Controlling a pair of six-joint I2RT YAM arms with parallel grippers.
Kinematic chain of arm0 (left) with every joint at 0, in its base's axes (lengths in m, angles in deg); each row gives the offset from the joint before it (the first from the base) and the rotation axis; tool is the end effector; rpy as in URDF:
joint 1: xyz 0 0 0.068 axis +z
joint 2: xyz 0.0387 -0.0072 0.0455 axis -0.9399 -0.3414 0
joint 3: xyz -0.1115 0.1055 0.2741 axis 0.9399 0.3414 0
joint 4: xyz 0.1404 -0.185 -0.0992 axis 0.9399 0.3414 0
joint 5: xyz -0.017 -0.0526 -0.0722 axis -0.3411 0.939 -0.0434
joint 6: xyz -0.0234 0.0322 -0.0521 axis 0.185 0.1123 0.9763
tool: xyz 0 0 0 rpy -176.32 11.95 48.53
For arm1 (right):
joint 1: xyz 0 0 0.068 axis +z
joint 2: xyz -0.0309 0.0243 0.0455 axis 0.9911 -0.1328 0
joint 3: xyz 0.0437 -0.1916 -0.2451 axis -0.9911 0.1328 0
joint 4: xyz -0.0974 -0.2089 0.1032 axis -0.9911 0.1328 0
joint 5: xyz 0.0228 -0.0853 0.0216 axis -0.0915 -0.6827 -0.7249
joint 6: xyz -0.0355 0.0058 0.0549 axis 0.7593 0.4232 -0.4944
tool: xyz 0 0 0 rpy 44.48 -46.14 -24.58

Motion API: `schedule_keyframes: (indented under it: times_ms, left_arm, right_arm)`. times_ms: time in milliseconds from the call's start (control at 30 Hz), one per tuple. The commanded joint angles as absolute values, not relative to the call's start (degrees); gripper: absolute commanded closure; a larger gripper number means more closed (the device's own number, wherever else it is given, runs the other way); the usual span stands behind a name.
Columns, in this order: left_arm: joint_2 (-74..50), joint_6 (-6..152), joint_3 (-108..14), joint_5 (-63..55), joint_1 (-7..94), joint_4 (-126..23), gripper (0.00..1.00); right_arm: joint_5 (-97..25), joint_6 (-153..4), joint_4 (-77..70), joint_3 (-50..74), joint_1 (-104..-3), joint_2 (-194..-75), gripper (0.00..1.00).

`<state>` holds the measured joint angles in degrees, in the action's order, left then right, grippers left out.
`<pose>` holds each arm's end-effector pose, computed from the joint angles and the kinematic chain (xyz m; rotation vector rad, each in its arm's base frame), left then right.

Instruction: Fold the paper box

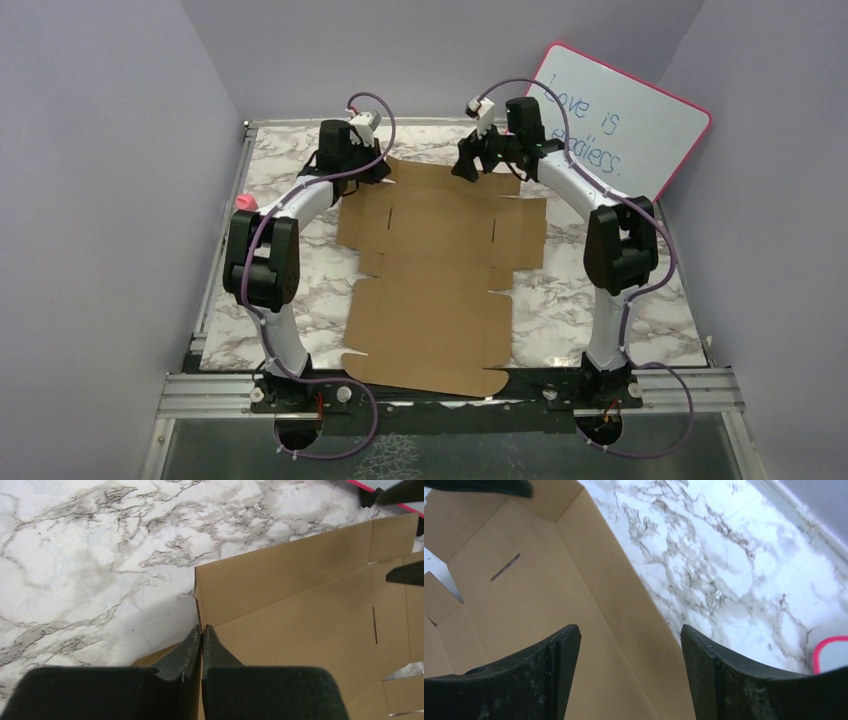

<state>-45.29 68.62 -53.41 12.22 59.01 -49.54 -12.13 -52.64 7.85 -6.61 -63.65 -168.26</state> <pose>0.4442 -0.1084 0.2768 0.3339 2.0764 -0.6368 0.4557 0.1832 0.2980 -0.9138 1.9067 0.6375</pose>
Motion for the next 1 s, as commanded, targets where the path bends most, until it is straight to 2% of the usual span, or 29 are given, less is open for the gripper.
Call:
schedule_keyframes:
  times_ms: [0, 233, 433, 567, 767, 833, 967]
  left_arm:
    - [-39.67, 66.73, -47.59, 14.00, 57.90, -59.35, 0.96]
    - [-35.62, 65.46, -42.79, 12.46, 56.85, -64.60, 0.96]
    - [-34.02, 64.35, -41.59, 12.05, 55.91, -65.71, 0.96]
    - [-33.40, 64.10, -40.90, 11.65, 55.71, -66.43, 0.96]
    - [-33.91, 64.65, -41.22, 11.18, 55.57, -66.54, 0.96]
    - [-34.07, 64.73, -41.27, 10.62, 55.54, -66.58, 0.92]
    - [-34.16, 65.07, -40.86, 10.05, 55.40, -66.91, 0.84]
  right_arm:
    - [-7.46, -44.95, 17.14, -13.73, -63.94, -171.96, 0.21]
    - [-3.33, -40.05, 22.09, -17.75, -64.00, -175.42, 0.23]
    - [-0.72, -35.69, 28.53, -22.25, -64.05, -178.69, 0.31]
    - [0.14, -32.48, 33.30, -25.39, -64.02, -180.18, 0.43]
    - [0.96, -29.93, 36.81, -27.19, -64.00, -180.89, 0.68]
    - [0.83, -29.14, 37.91, -27.63, -64.08, -180.64, 0.77]
    - [0.25, -27.69, 38.86, -27.23, -64.01, -179.01, 0.88]
